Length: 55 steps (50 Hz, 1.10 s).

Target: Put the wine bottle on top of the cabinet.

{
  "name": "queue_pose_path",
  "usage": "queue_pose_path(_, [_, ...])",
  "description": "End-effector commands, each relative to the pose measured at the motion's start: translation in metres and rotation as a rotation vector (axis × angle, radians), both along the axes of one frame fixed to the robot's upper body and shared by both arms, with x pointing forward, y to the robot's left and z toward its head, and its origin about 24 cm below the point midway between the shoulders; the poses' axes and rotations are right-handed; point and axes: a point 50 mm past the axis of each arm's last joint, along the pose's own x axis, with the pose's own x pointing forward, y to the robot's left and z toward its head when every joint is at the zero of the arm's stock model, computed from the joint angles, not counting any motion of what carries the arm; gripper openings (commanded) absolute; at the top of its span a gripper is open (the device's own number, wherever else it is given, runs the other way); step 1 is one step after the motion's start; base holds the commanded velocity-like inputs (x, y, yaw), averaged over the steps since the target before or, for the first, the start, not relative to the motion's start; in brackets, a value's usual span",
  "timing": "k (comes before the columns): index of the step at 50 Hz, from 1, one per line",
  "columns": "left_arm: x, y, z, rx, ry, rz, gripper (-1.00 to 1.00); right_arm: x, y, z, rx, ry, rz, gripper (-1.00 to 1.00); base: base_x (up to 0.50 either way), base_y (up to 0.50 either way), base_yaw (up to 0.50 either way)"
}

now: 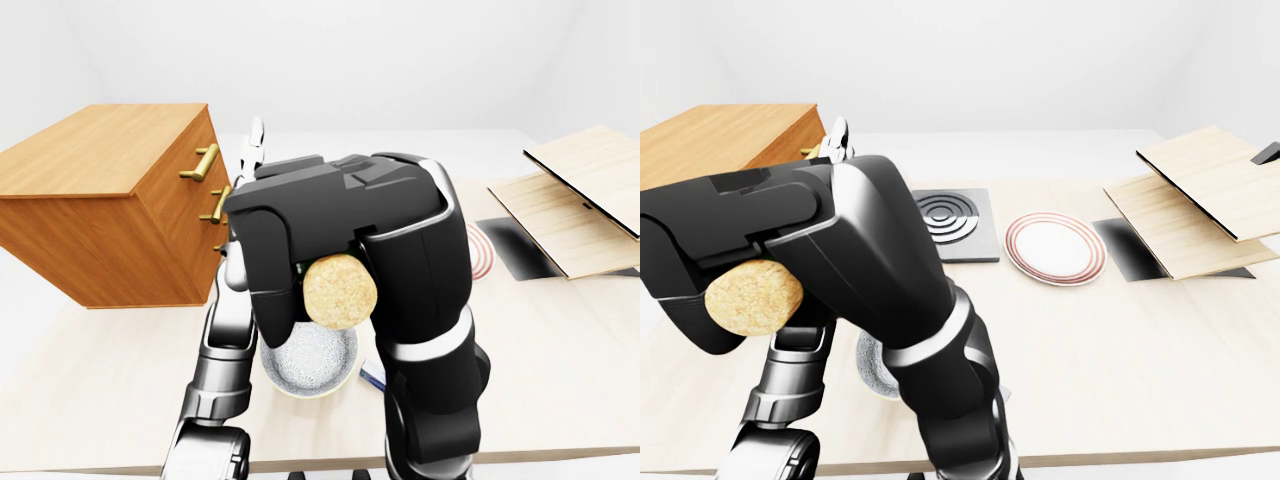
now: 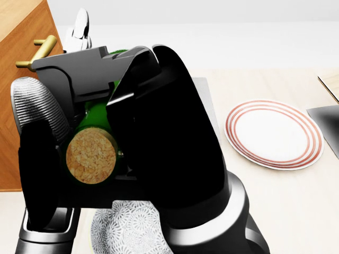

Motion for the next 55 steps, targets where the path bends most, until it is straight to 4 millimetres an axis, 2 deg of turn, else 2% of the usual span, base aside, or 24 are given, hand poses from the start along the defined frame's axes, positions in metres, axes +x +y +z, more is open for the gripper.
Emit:
queue_pose_path(1, [-0.008, -0.005, 0.012, -0.001, -0.059, -0.025, 1.0, -0.001, 0.0, 0.003, -0.008, -0.012, 0.008, -1.0, 0.0, 0.0, 0.0])
queue_pose_path(4, [-0.013, -0.006, 0.015, 0.001, -0.079, -0.036, 1.0, -0.001, 0.0, 0.012, -0.026, -0.057, -0.007, -1.0, 0.0, 0.0, 0.0])
queue_pose_path(9, [-0.011, -0.005, 0.006, 0.002, -0.043, -0.038, 1.0, -0.001, -0.003, 0.034, -0.059, -0.165, -0.045, -1.0, 0.0, 0.0, 0.0])
queue_pose_path(13, [-0.01, -0.005, 0.002, 0.005, -0.025, -0.034, 1.0, -0.003, -0.007, 0.042, -0.054, -0.211, -0.055, -1.0, 0.0, 0.0, 0.0])
queue_pose_path(22, [-0.016, -0.012, 0.011, 0.004, -0.07, -0.056, 1.0, -0.002, -0.013, 0.045, -0.01, -0.218, -0.037, -1.0, 0.0, 0.0, 0.0])
queue_pose_path(29, [-0.019, -0.012, 0.028, -0.007, -0.137, -0.054, 1.0, 0.001, -0.014, 0.042, 0.029, -0.195, -0.008, -1.0, 0.0, 0.0, 0.0])
queue_pose_path(55, [-0.022, -0.014, 0.038, -0.013, -0.177, -0.063, 1.0, -0.001, -0.014, 0.041, 0.043, -0.194, 0.011, -1.0, 0.0, 0.0, 0.0])
